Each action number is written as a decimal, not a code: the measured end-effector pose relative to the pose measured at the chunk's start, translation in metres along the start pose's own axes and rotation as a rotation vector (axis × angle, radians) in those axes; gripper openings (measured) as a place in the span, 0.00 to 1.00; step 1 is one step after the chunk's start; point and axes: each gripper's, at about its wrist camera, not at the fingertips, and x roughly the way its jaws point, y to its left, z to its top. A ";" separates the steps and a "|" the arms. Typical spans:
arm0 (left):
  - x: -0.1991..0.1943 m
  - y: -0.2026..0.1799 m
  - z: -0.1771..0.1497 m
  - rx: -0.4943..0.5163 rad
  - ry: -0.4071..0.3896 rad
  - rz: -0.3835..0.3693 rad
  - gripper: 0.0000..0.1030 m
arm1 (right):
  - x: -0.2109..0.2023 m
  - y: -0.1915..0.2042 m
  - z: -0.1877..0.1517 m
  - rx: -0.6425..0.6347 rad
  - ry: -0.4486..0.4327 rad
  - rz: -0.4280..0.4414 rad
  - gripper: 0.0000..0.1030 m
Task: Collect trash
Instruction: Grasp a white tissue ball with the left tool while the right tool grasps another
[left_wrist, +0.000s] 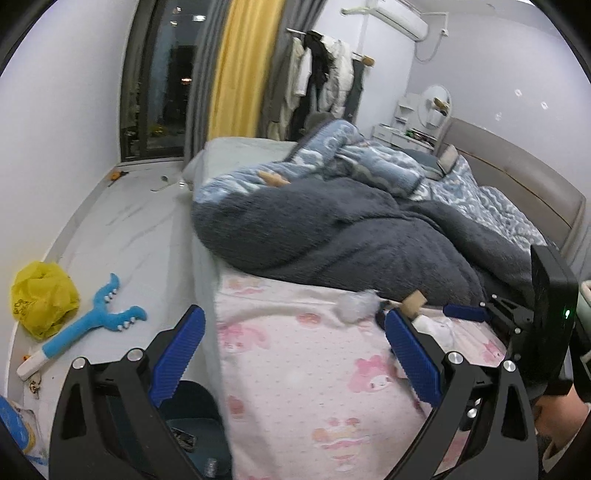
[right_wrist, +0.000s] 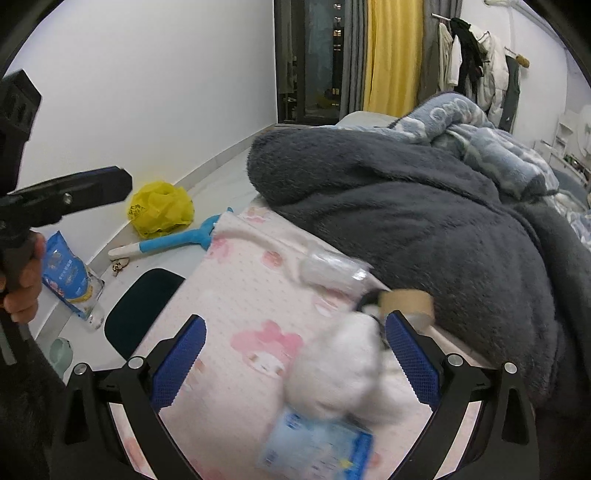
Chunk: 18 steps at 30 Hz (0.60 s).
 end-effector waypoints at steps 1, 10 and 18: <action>0.004 -0.006 -0.001 0.005 0.005 -0.016 0.96 | -0.002 -0.006 -0.002 0.004 -0.003 -0.002 0.96; 0.034 -0.042 -0.009 0.022 0.057 -0.120 0.96 | -0.027 -0.050 -0.023 0.073 -0.046 0.023 0.96; 0.060 -0.076 -0.019 0.040 0.094 -0.198 0.96 | -0.037 -0.093 -0.045 0.232 -0.059 0.079 0.96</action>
